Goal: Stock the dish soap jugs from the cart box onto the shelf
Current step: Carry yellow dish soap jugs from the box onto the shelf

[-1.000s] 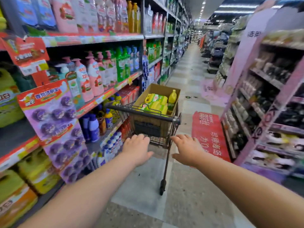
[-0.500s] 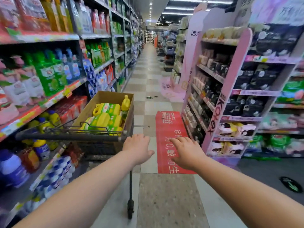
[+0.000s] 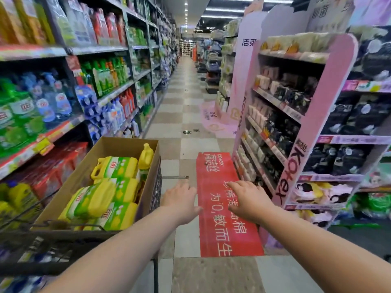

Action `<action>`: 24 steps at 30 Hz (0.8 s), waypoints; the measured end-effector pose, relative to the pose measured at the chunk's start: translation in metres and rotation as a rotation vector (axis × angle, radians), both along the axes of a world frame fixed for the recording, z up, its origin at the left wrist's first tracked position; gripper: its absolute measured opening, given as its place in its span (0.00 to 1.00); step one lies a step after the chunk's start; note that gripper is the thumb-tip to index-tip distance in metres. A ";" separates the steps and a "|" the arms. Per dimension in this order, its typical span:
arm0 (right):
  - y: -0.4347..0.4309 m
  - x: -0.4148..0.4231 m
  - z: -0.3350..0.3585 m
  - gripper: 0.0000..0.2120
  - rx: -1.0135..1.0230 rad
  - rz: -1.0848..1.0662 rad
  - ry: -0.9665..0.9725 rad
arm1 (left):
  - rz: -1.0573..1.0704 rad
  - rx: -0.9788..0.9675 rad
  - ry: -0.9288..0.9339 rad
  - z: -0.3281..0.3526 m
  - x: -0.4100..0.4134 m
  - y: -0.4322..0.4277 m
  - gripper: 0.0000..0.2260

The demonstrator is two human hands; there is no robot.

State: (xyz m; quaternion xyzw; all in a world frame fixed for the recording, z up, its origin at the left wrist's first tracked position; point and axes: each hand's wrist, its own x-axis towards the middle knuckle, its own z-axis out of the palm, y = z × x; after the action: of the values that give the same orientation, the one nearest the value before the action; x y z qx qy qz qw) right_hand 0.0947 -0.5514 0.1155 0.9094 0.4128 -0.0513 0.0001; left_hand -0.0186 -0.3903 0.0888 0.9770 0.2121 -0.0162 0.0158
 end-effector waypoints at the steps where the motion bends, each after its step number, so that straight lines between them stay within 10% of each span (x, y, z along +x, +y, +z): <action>1: 0.011 0.012 -0.001 0.33 0.003 0.010 0.009 | 0.017 -0.002 0.006 -0.002 0.010 0.008 0.27; 24: 0.275 0.274 -0.014 0.31 -0.070 0.623 0.061 | 0.803 -0.139 0.023 -0.018 0.157 0.191 0.24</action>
State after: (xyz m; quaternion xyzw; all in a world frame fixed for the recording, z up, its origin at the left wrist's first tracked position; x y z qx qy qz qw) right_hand 0.3691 -0.2764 0.1015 0.7368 0.6692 -0.0903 0.0345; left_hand 0.1384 -0.1994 0.0711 0.8129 0.5753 -0.0341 0.0844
